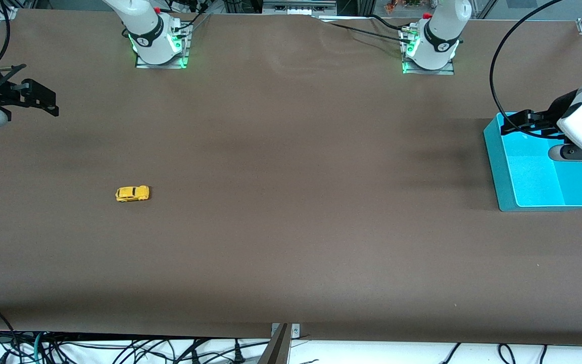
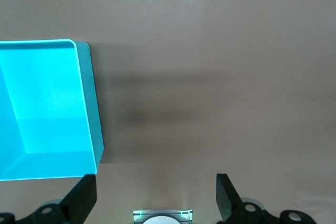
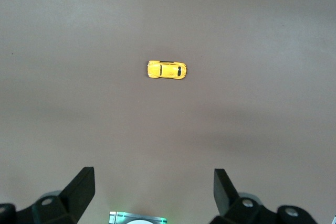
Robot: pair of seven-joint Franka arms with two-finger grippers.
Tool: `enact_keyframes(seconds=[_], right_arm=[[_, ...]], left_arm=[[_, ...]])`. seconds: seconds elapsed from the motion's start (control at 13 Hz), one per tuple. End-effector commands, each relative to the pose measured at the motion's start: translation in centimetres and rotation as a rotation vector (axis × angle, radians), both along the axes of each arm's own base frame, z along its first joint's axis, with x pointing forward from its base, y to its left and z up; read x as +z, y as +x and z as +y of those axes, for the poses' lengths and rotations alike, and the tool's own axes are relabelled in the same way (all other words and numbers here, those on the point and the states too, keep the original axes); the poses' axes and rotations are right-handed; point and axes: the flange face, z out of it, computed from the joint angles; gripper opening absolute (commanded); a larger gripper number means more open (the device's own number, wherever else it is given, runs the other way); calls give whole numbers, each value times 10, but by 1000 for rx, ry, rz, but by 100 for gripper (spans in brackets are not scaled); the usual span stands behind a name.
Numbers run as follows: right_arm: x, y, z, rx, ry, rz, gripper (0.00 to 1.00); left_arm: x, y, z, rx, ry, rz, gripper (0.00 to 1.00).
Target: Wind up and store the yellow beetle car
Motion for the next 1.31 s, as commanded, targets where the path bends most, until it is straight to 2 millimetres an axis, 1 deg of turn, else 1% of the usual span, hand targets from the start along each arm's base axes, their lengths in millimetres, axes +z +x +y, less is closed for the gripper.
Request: enact_keyframes(seconds=[0.0,0.15,0.39,0.62,0.69,0.77,0.93,1.24], right_arm=[[3,-2,-1,-1,16,9,100],[2,0,0,0,16,4,100],[1,-1,-1,-3,16,7,100],[0,-1,1,3,16,12,100],[0,-1,1,3,16,10,100],[0,-1,1,3,16,10,100],[0,-1,2,6,16,9,100],[0,-1,2,4,16,10,100]], left_arm=[[4,2,3,3,8,-7,100],[-2,4,2,4,3,1,100],[-2,4,3,7,2,1,100],[-2,5,-1,14,3,1,100],[4,6,-1,14,5,-12,100],[6,6,0,14,4,-17,100],[4,8,1,12,3,-14,100],[6,8,-5,5,5,-17,100]])
